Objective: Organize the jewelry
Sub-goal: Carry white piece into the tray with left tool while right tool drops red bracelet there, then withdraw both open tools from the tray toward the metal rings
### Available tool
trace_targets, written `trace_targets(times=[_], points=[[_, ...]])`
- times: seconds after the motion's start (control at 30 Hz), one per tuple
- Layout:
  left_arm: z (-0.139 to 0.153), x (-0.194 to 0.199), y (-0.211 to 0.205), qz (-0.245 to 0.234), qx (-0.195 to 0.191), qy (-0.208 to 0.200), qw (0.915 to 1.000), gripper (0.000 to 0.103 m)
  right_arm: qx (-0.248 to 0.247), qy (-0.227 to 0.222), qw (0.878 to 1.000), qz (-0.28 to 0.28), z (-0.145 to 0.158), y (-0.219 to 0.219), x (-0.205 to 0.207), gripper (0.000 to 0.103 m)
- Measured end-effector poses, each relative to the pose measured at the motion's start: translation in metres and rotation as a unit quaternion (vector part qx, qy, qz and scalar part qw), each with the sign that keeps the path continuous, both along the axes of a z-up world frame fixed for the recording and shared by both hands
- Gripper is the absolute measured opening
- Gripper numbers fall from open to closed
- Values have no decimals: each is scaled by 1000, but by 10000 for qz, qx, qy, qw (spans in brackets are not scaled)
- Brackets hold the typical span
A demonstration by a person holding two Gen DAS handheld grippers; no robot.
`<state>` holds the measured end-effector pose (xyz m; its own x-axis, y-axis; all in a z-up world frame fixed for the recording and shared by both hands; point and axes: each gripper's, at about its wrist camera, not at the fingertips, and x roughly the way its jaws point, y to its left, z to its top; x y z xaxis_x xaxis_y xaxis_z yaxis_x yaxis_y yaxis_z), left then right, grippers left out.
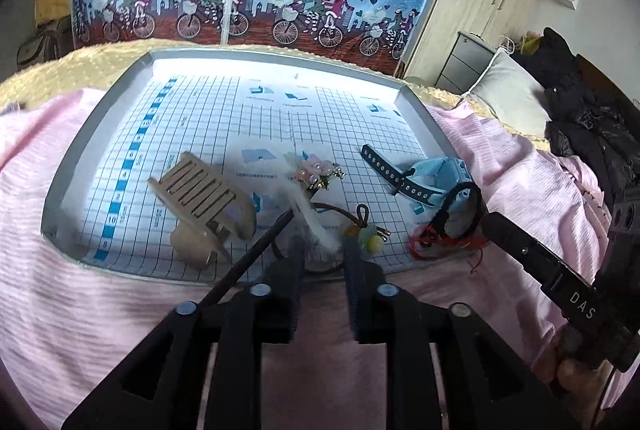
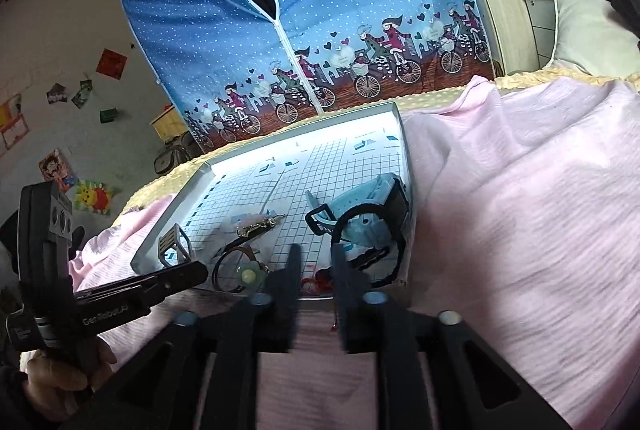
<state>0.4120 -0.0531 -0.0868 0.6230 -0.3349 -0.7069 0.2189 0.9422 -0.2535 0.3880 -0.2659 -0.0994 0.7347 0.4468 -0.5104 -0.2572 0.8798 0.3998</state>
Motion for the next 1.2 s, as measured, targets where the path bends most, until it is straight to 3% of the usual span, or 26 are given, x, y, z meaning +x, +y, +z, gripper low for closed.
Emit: trace_targets(times=[0.07, 0.1, 0.17, 0.27, 0.37, 0.73, 0.8, 0.87, 0.97, 1.1, 1.2], points=[[7, -9, 6, 138, -24, -143, 9998, 47, -50, 13, 9999, -112, 3, -2, -3, 57], [12, -18, 10, 212, -119, -326, 9992, 54, -45, -11, 9999, -144, 5, -4, -5, 61], [21, -37, 17, 338, -302, -668, 9967, 76, -63, -52, 9997, -217, 11, -7, -11, 71], [39, -66, 28, 563, -383, -1086, 9918, 88, -135, -173, 9990, -379, 22, -14, -22, 88], [57, -91, 34, 744, -346, -1260, 9886, 93, -206, -335, 9981, -473, 35, -19, -39, 103], [101, -200, 56, 1317, -712, -1989, 9685, 96, -859, -1313, 9874, -209, 84, -1, -144, 103], [103, -218, 57, 1483, -569, -2163, 9633, 98, -933, -1395, 9856, -194, 87, 4, -161, 103], [106, -236, 57, 1770, -179, -2384, 9547, 99, -896, -1398, 9859, -195, 88, 5, -175, 103], [110, -248, 56, 1924, 279, -2370, 9518, 99, -802, -1301, 9880, -238, 88, 4, -193, 103], [107, -265, 57, 1832, 302, -2269, 9561, 99, -750, -845, 9928, -403, 82, 4, -205, 103], [99, -274, 57, 1656, 283, -2062, 9640, 99, -706, -195, 9953, -626, 68, 5, -206, 103]])
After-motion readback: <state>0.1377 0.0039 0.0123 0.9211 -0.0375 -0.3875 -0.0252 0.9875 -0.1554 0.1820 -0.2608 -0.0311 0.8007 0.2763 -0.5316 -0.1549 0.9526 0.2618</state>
